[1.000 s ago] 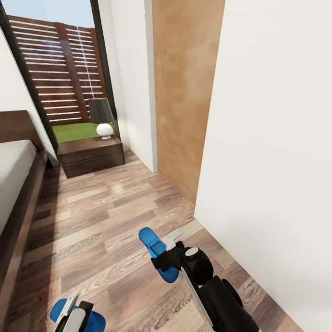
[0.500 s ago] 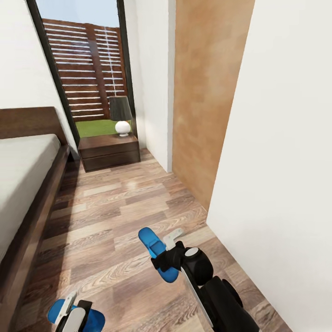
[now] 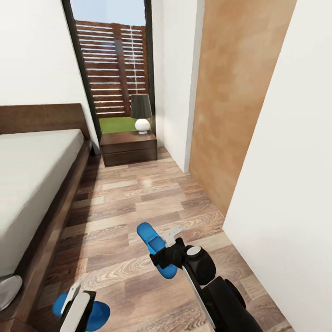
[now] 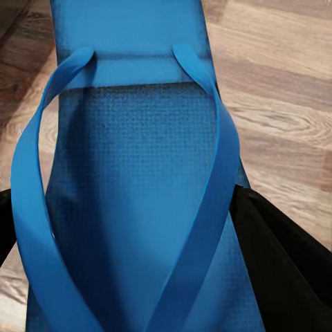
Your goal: In the bedroom, move the book from the bed onto either nightstand, and place the two sandals side by side next to the bed.
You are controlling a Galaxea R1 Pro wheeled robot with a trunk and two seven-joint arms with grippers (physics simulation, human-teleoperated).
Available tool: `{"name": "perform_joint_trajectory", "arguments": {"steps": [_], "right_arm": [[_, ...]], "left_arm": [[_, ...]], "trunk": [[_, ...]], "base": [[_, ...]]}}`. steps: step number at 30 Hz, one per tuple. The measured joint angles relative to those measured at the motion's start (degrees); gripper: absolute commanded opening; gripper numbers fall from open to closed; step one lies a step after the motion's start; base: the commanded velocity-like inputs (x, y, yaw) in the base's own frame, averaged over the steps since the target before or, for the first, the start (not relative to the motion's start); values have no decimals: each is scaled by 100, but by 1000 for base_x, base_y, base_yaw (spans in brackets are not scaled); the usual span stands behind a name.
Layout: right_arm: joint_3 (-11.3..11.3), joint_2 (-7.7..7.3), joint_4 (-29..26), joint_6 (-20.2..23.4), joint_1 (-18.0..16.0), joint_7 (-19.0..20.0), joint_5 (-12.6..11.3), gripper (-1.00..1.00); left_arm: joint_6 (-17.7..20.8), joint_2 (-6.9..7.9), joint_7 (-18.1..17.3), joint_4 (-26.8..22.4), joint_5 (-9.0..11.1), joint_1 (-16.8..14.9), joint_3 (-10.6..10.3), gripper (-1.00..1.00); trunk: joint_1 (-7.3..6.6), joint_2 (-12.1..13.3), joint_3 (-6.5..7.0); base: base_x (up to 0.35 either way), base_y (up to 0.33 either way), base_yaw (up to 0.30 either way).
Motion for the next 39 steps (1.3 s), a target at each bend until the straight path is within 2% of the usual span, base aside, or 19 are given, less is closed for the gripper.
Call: {"name": "perform_joint_trajectory", "arguments": {"steps": [9, 14, 15, 19, 20, 23, 26, 30, 34, 35, 39], "right_arm": [[8, 3, -14, 2, 17, 1, 13, -100], [10, 3, -15, -2, 18, 0, 16, -100], [11, 3, -15, -1, 18, 0, 19, -100], [8, 3, -22, 1, 18, 0, 34, -100], [8, 3, -23, 1, 18, 0, 34, -100], [8, 3, -34, 2, 18, 0, 30, -100], [8, 3, -43, 3, 18, 0, 23, -100], [8, 2, -53, 4, 18, 0, 21, -100], [8, 3, -57, 4, 17, 0, 21, -100], [8, 3, -58, 3, 18, 0, 29, -100], [8, 3, -60, 3, 18, 0, 20, -100]], "left_arm": [[-19, -13, -132, 128, 5, 18, -13, -100], [-24, -13, -121, 215, 99, -1, 36, -100], [-25, -13, -112, 227, 142, -9, 49, -100], [-40, -3, -134, 238, 642, -37, 75, -100], [-38, -3, -148, 229, 668, -38, 65, -100], [-27, 1, -269, 225, 715, -40, 8, -100], [3, 15, -709, 239, 729, -11, -125, -100], [29, 22, -1048, 263, 729, 27, -236, -100], [52, 18, -1163, 283, 730, 39, -287, -100], [36, 11, -1190, 322, 738, 43, -408, -100], [8, 5, -1194, 338, 721, 38, -493, -100]], "trunk": [[-1, 0, -33], [1, 0, -51], [1, 0, -54], [1, 0, -69], [2, 0, -72], [2, 0, -83], [0, 0, -94], [-1, 0, -107], [0, 0, -121], [0, 0, -124], [1, 0, -138]], "base": [[231, -134, 270], [93, -35, 270], [36, -14, 270], [15, -6, 270], [6, -2, 270], [11, -3, 270], [102, -56, 270], [190, -161, 270], [185, -217, 270], [99, -135, 270], [65, -89, 270]]}}
